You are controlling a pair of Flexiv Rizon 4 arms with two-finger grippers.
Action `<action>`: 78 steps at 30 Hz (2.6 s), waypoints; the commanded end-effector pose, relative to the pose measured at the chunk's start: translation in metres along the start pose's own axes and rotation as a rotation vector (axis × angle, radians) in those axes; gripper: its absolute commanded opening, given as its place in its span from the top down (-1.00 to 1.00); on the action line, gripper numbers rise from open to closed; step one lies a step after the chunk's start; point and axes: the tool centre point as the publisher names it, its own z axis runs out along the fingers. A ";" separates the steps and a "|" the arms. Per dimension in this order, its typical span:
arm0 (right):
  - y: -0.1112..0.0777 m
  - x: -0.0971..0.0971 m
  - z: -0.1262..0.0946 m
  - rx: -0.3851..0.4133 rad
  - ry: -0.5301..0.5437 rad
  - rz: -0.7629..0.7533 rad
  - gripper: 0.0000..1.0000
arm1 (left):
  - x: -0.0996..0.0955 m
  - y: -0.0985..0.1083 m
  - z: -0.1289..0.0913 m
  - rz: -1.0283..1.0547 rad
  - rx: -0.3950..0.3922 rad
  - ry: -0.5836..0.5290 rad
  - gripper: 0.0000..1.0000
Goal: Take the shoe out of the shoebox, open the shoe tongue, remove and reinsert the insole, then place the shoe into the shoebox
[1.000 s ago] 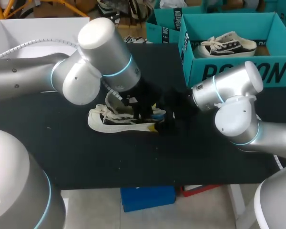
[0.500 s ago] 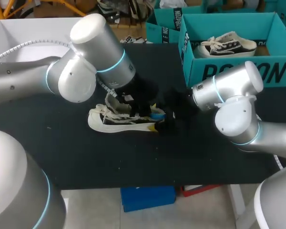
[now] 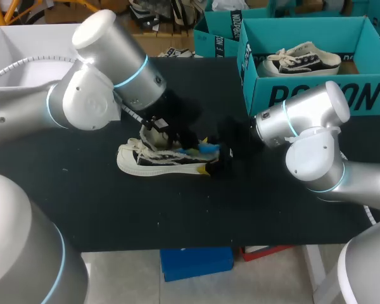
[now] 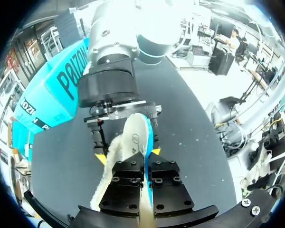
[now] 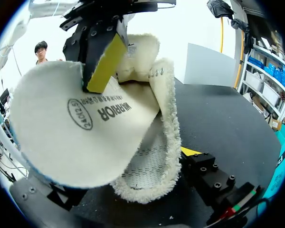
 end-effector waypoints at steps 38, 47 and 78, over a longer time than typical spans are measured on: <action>-0.003 -0.001 0.000 0.001 0.000 0.000 1.00 | 0.068 -0.074 -0.139 -0.094 0.743 0.257 1.00; -0.003 -0.001 0.000 0.001 0.000 0.000 1.00 | 0.068 -0.074 -0.139 -0.094 0.743 0.257 1.00; -0.003 -0.001 0.000 0.001 0.000 0.000 1.00 | 0.072 -0.100 -0.217 -0.477 1.136 0.478 1.00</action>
